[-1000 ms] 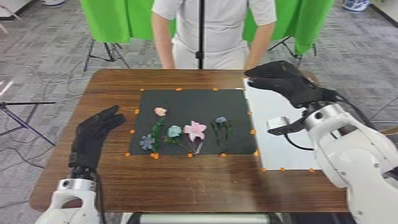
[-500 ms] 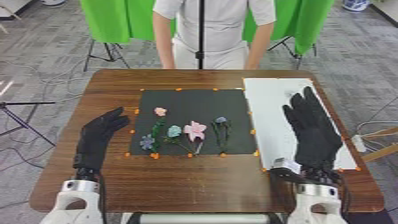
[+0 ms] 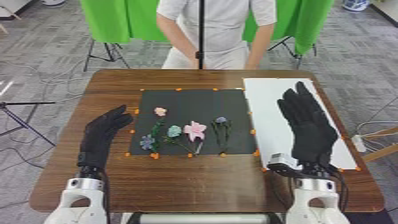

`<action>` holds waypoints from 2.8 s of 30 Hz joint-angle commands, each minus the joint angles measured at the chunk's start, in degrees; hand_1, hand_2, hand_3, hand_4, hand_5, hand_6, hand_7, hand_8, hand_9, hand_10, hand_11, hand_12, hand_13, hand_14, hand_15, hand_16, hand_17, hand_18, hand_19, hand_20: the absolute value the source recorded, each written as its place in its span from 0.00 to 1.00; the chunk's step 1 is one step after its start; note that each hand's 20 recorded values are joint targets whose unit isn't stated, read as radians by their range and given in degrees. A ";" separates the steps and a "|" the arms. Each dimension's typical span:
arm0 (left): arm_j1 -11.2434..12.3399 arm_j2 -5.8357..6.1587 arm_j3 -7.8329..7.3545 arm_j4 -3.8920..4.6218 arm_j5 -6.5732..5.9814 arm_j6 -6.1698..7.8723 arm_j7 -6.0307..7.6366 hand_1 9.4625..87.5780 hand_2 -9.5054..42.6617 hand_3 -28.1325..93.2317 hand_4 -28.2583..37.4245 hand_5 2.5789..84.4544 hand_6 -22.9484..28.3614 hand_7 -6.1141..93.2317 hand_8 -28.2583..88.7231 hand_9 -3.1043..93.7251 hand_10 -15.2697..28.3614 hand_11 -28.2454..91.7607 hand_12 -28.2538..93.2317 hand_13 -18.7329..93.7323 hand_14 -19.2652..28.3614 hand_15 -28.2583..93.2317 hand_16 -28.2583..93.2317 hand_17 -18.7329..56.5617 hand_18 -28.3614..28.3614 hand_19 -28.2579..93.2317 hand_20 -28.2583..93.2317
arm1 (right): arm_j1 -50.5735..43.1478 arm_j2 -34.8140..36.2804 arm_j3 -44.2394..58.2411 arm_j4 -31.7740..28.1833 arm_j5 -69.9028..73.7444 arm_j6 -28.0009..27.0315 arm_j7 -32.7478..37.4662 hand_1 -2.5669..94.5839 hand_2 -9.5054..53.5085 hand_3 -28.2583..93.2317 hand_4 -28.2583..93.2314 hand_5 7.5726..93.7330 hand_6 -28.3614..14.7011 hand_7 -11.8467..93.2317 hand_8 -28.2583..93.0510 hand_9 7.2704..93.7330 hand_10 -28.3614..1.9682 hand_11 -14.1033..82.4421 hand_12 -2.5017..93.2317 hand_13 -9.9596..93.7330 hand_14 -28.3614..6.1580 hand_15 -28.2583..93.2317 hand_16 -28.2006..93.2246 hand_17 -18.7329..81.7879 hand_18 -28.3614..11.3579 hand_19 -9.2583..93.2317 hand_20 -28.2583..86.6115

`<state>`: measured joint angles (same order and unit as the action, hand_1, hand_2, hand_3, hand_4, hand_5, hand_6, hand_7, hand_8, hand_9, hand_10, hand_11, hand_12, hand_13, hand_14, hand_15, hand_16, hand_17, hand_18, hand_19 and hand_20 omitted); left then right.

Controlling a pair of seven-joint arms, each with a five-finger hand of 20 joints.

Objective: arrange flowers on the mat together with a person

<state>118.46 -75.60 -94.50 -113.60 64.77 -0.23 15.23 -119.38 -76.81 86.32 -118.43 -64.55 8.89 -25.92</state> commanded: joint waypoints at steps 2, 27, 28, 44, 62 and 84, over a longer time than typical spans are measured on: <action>0.77 -0.28 0.13 0.22 -0.18 0.12 -0.27 0.17 0.23 0.78 0.07 0.59 0.56 0.16 0.20 0.54 0.69 0.38 0.35 0.52 0.80 0.37 0.26 0.34 0.75 0.30 0.39 | -0.55 -0.30 0.78 -0.40 -0.67 0.66 0.16 0.06 0.21 0.90 0.06 0.35 0.72 0.21 0.16 0.37 0.59 0.19 0.11 0.37 0.61 0.32 0.29 0.37 0.44 0.10 0.48; -0.12 0.44 0.00 0.01 -0.09 -0.05 -1.23 0.17 0.26 0.78 0.06 0.59 0.56 0.16 0.20 0.55 0.69 0.38 0.35 0.53 0.80 0.37 0.25 0.34 0.75 0.30 0.39 | -1.07 0.33 1.97 -0.19 -2.48 -4.67 1.79 0.07 0.22 0.89 0.07 0.33 0.68 0.19 0.16 0.39 0.54 0.19 0.11 0.40 0.59 0.33 0.28 0.38 0.44 0.10 0.48; -0.03 0.34 -0.28 0.00 0.08 -0.21 -1.10 0.17 0.26 0.78 0.06 0.59 0.56 0.16 0.20 0.55 0.69 0.38 0.35 0.53 0.80 0.37 0.25 0.34 0.75 0.30 0.39 | -0.88 0.36 1.89 -0.03 -2.99 -5.38 1.94 0.07 0.22 0.89 0.07 0.32 0.68 0.19 0.16 0.38 0.53 0.19 0.11 0.40 0.59 0.33 0.28 0.38 0.44 0.10 0.48; 1.55 -0.37 -1.02 -0.18 -1.22 0.77 -1.14 0.17 0.25 0.78 0.06 0.59 0.56 0.16 0.20 0.55 0.69 0.38 0.35 0.53 0.80 0.37 0.25 0.34 0.74 0.30 0.39 | -2.17 0.01 1.66 -0.58 -1.68 -2.98 2.43 0.08 0.22 0.89 0.07 0.30 0.68 0.21 0.16 0.38 0.52 0.19 0.11 0.41 0.57 0.34 0.29 0.38 0.43 0.10 0.48; 1.03 0.45 -1.02 0.24 -1.37 0.31 -0.74 0.17 0.25 0.78 0.07 0.59 0.56 0.16 0.20 0.55 0.69 0.38 0.35 0.53 0.80 0.37 0.25 0.34 0.74 0.30 0.39 | -1.93 0.40 1.23 -0.19 -1.75 -3.88 2.29 0.08 0.22 0.89 0.07 0.32 0.69 0.22 0.15 0.39 0.53 0.19 0.11 0.42 0.58 0.34 0.29 0.38 0.43 0.10 0.48; 0.86 -0.67 -1.03 0.01 -0.97 0.12 -0.01 0.17 0.24 0.78 0.07 0.59 0.56 0.16 0.20 0.55 0.69 0.38 0.35 0.53 0.80 0.37 0.25 0.34 0.74 0.30 0.39 | -1.77 0.57 1.41 -0.62 -2.52 -3.53 2.36 0.08 0.23 0.89 0.07 0.35 0.68 0.22 0.15 0.40 0.53 0.19 0.12 0.41 0.57 0.34 0.29 0.38 0.43 0.10 0.48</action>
<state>119.10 -75.29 -95.62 -113.79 63.76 0.41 15.07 -120.45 -76.25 87.54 -118.35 -66.09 5.25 -23.18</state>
